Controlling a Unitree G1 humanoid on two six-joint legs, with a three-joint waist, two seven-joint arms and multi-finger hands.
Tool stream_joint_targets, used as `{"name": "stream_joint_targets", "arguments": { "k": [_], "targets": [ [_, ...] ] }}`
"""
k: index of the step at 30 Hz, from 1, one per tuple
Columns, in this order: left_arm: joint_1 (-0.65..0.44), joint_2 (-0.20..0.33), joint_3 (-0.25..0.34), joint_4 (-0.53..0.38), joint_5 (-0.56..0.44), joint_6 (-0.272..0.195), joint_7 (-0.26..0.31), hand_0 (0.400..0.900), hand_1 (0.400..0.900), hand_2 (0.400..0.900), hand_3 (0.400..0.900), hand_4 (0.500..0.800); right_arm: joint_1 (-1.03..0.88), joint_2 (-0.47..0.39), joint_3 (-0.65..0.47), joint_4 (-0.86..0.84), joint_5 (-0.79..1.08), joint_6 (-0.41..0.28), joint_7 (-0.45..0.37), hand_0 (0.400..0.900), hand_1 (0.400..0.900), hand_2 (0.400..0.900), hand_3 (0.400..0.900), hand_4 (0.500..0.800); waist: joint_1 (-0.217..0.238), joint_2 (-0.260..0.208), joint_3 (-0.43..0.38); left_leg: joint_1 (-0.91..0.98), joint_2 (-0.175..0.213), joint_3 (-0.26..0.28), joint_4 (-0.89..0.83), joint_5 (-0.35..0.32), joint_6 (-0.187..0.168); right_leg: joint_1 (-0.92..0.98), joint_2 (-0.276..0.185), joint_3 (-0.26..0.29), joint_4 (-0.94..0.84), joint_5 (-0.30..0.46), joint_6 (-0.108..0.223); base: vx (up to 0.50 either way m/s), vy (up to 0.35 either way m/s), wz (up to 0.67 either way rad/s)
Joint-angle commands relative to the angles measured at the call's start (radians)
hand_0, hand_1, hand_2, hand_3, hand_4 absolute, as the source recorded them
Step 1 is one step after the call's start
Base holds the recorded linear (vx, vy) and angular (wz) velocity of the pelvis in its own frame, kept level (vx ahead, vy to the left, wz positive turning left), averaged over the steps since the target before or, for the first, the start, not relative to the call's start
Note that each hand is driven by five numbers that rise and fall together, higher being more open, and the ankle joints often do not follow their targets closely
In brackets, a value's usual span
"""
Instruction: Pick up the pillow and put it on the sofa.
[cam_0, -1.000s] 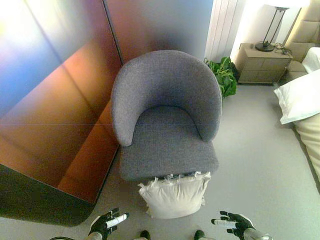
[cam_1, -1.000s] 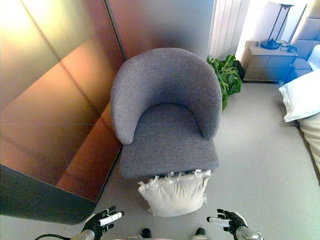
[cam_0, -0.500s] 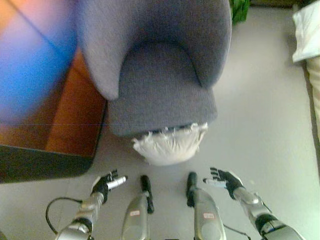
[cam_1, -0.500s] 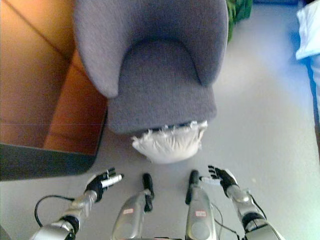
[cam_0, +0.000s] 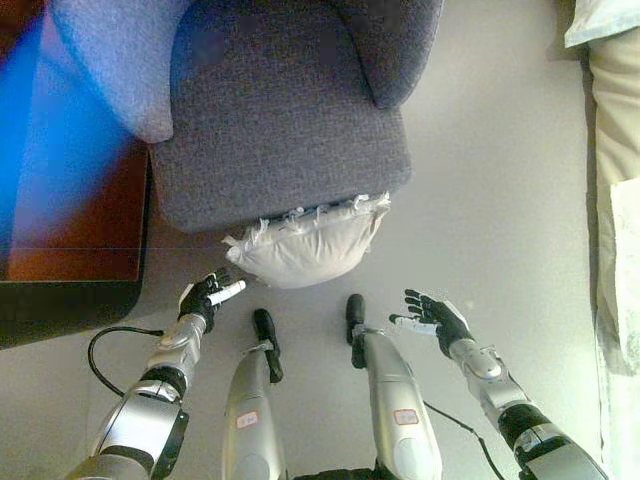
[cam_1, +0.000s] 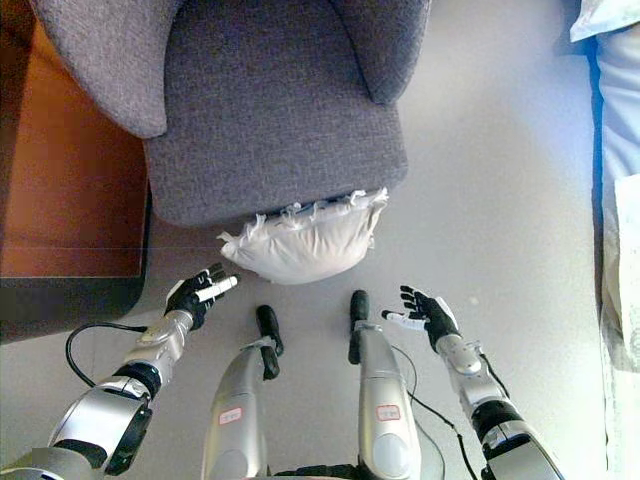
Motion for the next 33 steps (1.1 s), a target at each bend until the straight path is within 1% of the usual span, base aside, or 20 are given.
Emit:
{"name": "stream_joint_targets", "arguments": {
  "k": [1, 2, 3, 7, 10, 12, 15, 16, 19, 22, 23, 24, 25, 27, 28, 29, 33],
  "targets": [
    [-0.021, 0.112, 0.027, 0.036, -0.073, -0.017, 0.006, 0.9, 0.9, 0.9, 0.9, 0.8, 0.068, -0.027, 0.015, -0.062, 0.042, -0.031, -0.02, 0.9, 0.9, 0.9, 0.9, 0.8, -0.011, -0.061, 0.0, -0.076, -0.024, -0.051, 0.066, -0.048, 0.017, -0.005, -0.006, -0.006, 0.016, -0.052, 0.028, -0.01, -0.044, -0.11],
    [-0.053, 0.124, 0.022, 0.053, -0.094, -0.012, -0.002, 0.9, 0.9, 0.9, 0.9, 0.8, 0.074, -0.03, 0.015, -0.056, 0.055, -0.039, -0.014, 0.9, 0.9, 0.9, 0.9, 0.8, -0.018, -0.069, 0.0, -0.105, -0.023, -0.058, 0.086, -0.054, 0.018, -0.035, -0.003, -0.001, 0.03, -0.049, 0.028, -0.01, -0.033, -0.07],
    [-0.056, 0.125, 0.022, 0.054, -0.096, -0.012, -0.003, 0.9, 0.9, 0.9, 0.9, 0.8, 0.074, -0.03, 0.015, -0.055, 0.057, -0.038, -0.015, 0.9, 0.9, 0.9, 0.9, 0.8, -0.019, -0.07, 0.0, -0.108, -0.023, -0.058, 0.089, -0.055, 0.018, -0.038, -0.003, -0.001, 0.031, -0.049, 0.028, -0.01, -0.036, -0.12],
    [-0.123, 0.149, 0.01, 0.06, -0.147, -0.004, 0.02, 0.9, 0.9, 0.9, 0.9, 0.8, 0.098, -0.045, 0.017, -0.084, 0.091, -0.054, -0.008, 0.9, 0.9, 0.9, 0.9, 0.8, -0.038, -0.095, 0.0, -0.185, -0.021, -0.077, 0.134, -0.072, 0.024, -0.117, 0.015, 0.011, 0.059, -0.041, 0.023, -0.03, -0.036, -0.13],
    [-0.153, 0.163, 0.007, 0.059, -0.174, 0.006, 0.03, 0.9, 0.9, 0.9, 0.9, 0.8, 0.122, -0.051, 0.019, -0.108, 0.11, -0.067, -0.008, 0.9, 0.9, 0.9, 0.9, 0.8, -0.045, -0.11, 0.0, -0.227, -0.023, -0.092, 0.172, -0.09, 0.028, -0.155, 0.018, 0.01, 0.08, -0.038, 0.022, -0.02, -0.068, -0.02],
    [-0.164, 0.167, 0.009, 0.052, -0.191, 0.002, 0.034, 0.9, 0.9, 0.9, 0.9, 0.8, 0.137, -0.052, 0.018, -0.126, 0.12, -0.075, -0.009, 0.9, 0.9, 0.9, 0.9, 0.8, -0.049, -0.123, 0.0, -0.249, -0.027, -0.102, 0.198, -0.104, 0.032, -0.169, 0.021, 0.009, 0.083, -0.032, 0.021, -0.01, -0.08, -0.03],
    [-0.188, 0.176, 0.008, 0.037, -0.225, -0.006, 0.018, 0.9, 0.9, 0.9, 0.9, 0.8, 0.152, -0.054, 0.019, -0.154, 0.132, -0.074, -0.012, 0.9, 0.9, 0.9, 0.9, 0.8, -0.056, -0.145, 0.0, -0.278, -0.027, -0.114, 0.232, -0.122, 0.037, -0.19, 0.027, 0.008, 0.091, -0.023, 0.021, 0.02, -0.065, -0.07],
    [-0.195, 0.177, 0.005, 0.025, -0.229, -0.011, 0.013, 0.9, 0.9, 0.9, 0.9, 0.8, 0.159, -0.054, 0.019, -0.162, 0.137, -0.073, -0.015, 0.9, 0.9, 0.9, 0.9, 0.8, -0.056, -0.148, 0.0, -0.274, -0.025, -0.127, 0.257, -0.167, 0.032, -0.185, 0.032, 0.013, 0.111, -0.055, 0.031, 0.09, -0.06, -0.06],
    [-0.222, 0.18, -0.014, -0.018, -0.259, -0.017, -0.016, 0.9, 0.9, 0.9, 0.9, 0.8, 0.18, -0.057, 0.016, -0.184, 0.144, -0.076, -0.017, 0.9, 0.9, 0.9, 0.9, 0.8, -0.063, -0.166, 0.0, -0.294, -0.028, -0.135, 0.287, -0.184, 0.037, -0.196, 0.037, 0.01, 0.117, -0.045, 0.033, 0.02, -0.07, -0.03],
    [-0.241, 0.178, -0.036, -0.057, -0.247, -0.015, -0.036, 0.9, 0.9, 0.9, 0.9, 0.8, 0.2, -0.055, 0.011, -0.2, 0.145, -0.079, -0.015, 0.9, 0.9, 0.9, 0.9, 0.8, -0.067, -0.18, 0.0, -0.303, -0.028, -0.143, 0.304, -0.195, 0.041, -0.198, 0.042, 0.008, 0.118, -0.038, 0.034, -0.01, -0.069, 0.0],
    [-0.246, 0.175, -0.045, -0.065, -0.241, -0.018, -0.034, 0.698, 0.698, 0.698, 0.698, 0.679, 0.204, -0.055, 0.011, -0.202, 0.148, -0.081, -0.012, 0.9, 0.9, 0.9, 0.9, 0.8, -0.069, -0.184, 0.0, -0.303, -0.029, -0.145, 0.308, -0.198, 0.041, -0.197, 0.043, 0.008, 0.116, -0.036, 0.035, 0.0, -0.078, 0.02],
    [-0.251, 0.174, -0.052, -0.07, -0.227, -0.02, -0.022, 0.633, 0.633, 0.633, 0.633, 0.64, 0.209, -0.054, 0.011, -0.207, 0.149, -0.082, -0.011, 0.9, 0.9, 0.9, 0.9, 0.8, -0.069, -0.188, 0.0, -0.301, -0.029, -0.146, 0.308, -0.2, 0.042, -0.194, 0.044, 0.006, 0.113, -0.034, 0.036, 0.0, -0.074, 0.01],
    [-0.258, 0.175, -0.061, -0.074, -0.222, -0.023, -0.016, 0.4, 0.4, 0.4, 0.4, 0.5, 0.214, -0.051, 0.013, -0.211, 0.15, -0.086, -0.015, 0.9, 0.9, 0.9, 0.9, 0.8, -0.07, -0.193, 0.0, -0.295, -0.029, -0.147, 0.304, -0.2, 0.041, -0.187, 0.046, 0.006, 0.107, -0.031, 0.037, 0.0, -0.074, 0.01],
    [-0.266, 0.173, -0.072, -0.072, -0.186, -0.027, 0.007, 0.4, 0.4, 0.4, 0.4, 0.5, 0.217, -0.048, 0.015, -0.215, 0.159, -0.089, -0.016, 0.9, 0.9, 0.9, 0.9, 0.8, -0.071, -0.199, 0.0, -0.289, -0.029, -0.148, 0.302, -0.2, 0.041, -0.178, 0.049, 0.005, 0.099, -0.027, 0.038, -0.05, -0.079, 0.04],
    [-0.27, 0.175, -0.076, -0.071, -0.184, -0.027, 0.011, 0.4, 0.4, 0.4, 0.4, 0.5, 0.218, -0.048, 0.013, -0.222, 0.16, -0.089, -0.017, 0.9, 0.9, 0.9, 0.9, 0.8, -0.076, -0.208, 0.0, -0.295, -0.031, -0.138, 0.279, -0.155, 0.044, -0.18, 0.044, 0.0, 0.07, 0.013, 0.031, -0.09, -0.074, 0.05],
    [-0.27, 0.174, -0.077, -0.066, -0.164, -0.029, 0.017, 0.4, 0.4, 0.4, 0.4, 0.5, 0.222, -0.046, 0.014, -0.23, 0.159, -0.087, -0.021, 0.9, 0.9, 0.9, 0.9, 0.8, -0.076, -0.21, 0.0, -0.289, -0.03, -0.137, 0.278, -0.157, 0.043, -0.174, 0.046, 0.0, 0.068, 0.012, 0.031, -0.09, -0.065, 0.06],
    [-0.274, 0.183, -0.081, -0.05, -0.145, -0.029, 0.021, 0.4, 0.4, 0.4, 0.4, 0.5, 0.231, -0.046, 0.009, -0.244, 0.159, -0.084, -0.023, 0.9, 0.9, 0.9, 0.9, 0.8, -0.081, -0.214, 0.0, -0.27, -0.029, -0.132, 0.27, -0.152, 0.04, -0.155, 0.046, 0.0, 0.054, 0.015, 0.032, 0.0, -0.02, 0.02]
  ]
}}
